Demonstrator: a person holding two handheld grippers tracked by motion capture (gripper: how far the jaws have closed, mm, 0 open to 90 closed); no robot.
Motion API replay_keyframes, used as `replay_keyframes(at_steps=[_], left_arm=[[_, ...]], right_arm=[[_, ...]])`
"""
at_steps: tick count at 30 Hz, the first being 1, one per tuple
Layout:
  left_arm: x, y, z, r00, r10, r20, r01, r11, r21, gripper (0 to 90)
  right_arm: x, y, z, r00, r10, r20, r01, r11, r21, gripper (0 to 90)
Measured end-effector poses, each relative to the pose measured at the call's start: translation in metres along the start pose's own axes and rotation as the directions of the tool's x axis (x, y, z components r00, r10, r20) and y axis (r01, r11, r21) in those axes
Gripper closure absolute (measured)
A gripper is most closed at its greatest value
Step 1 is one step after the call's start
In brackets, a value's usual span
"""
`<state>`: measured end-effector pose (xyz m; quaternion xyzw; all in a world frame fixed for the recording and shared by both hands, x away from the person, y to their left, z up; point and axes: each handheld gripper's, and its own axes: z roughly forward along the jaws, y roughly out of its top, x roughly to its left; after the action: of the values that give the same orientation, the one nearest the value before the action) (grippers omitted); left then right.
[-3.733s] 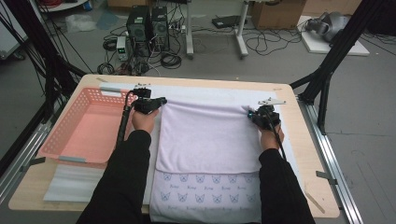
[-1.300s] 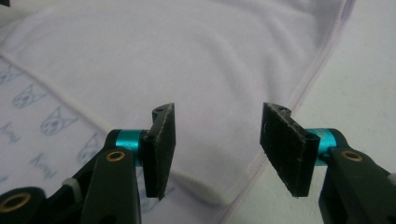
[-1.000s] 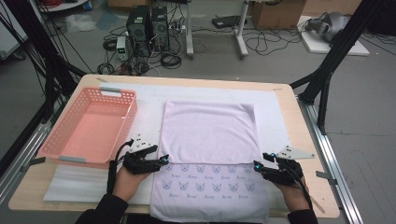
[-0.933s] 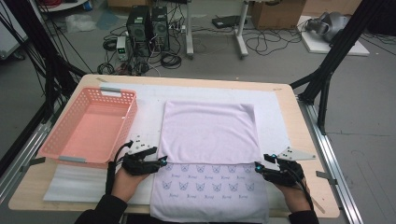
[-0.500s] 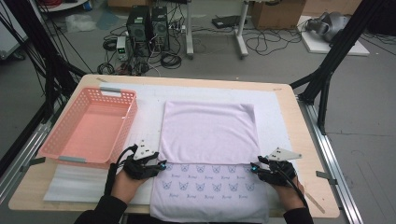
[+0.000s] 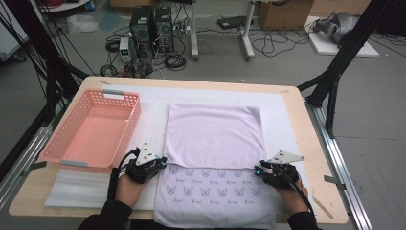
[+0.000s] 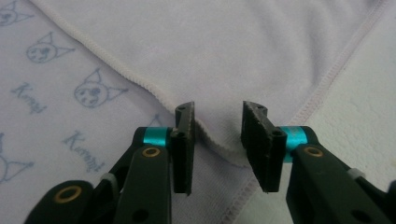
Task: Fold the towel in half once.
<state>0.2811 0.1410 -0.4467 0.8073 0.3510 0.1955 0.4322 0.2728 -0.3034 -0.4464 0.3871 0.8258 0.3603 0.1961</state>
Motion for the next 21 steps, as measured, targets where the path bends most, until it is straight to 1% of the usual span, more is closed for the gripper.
replay_keyframes(at_steps=[2,4,6,8,10,13,16,21], left_arm=[[0.0003,0.0002,-0.0007,1.0000,0.000,0.001,0.000,1.0000,-0.007,89.5],[-0.0004,0.0007,-0.0010,1.0000,-0.002,0.006,0.002,0.9998,-0.018,89.5],[-0.0015,0.0017,-0.0017,1.0000,-0.002,0.008,0.003,0.9996,-0.029,89.5],[-0.0022,0.0030,-0.0029,0.9997,-0.015,0.020,0.016,0.9986,-0.050,89.5],[-0.0026,0.0044,-0.0044,0.9994,-0.016,0.032,0.018,0.9974,-0.070,89.6],[-0.0024,0.0059,-0.0069,0.9984,-0.031,0.049,0.036,0.9938,-0.106,89.7],[-0.0001,0.0055,-0.0076,0.9968,-0.054,0.059,0.060,0.9916,-0.114,89.7],[0.0023,0.0027,-0.0057,0.9950,-0.076,0.064,0.083,0.9899,-0.115,89.2]], right_arm=[[-0.0002,0.0000,-0.0003,1.0000,0.000,-0.003,0.000,1.0000,0.002,67.3],[-0.0005,-0.0001,-0.0001,1.0000,-0.002,-0.005,0.002,1.0000,-0.001,67.3],[-0.0004,-0.0003,-0.0001,1.0000,0.006,-0.004,-0.006,1.0000,-0.002,66.6],[-0.0014,-0.0005,-0.0004,1.0000,0.006,-0.006,-0.006,1.0000,-0.002,65.8],[-0.0017,-0.0008,-0.0005,0.9999,0.012,-0.011,-0.012,0.9999,-0.002,65.4],[-0.0027,-0.0008,-0.0008,0.9998,0.014,-0.015,-0.014,0.9999,-0.006,65.5],[-0.0033,-0.0010,-0.0009,0.9997,0.016,-0.019,-0.016,0.9999,-0.004,66.2],[-0.0029,-0.0009,-0.0008,0.9997,0.016,-0.018,-0.016,0.9999,-0.003,65.9]])
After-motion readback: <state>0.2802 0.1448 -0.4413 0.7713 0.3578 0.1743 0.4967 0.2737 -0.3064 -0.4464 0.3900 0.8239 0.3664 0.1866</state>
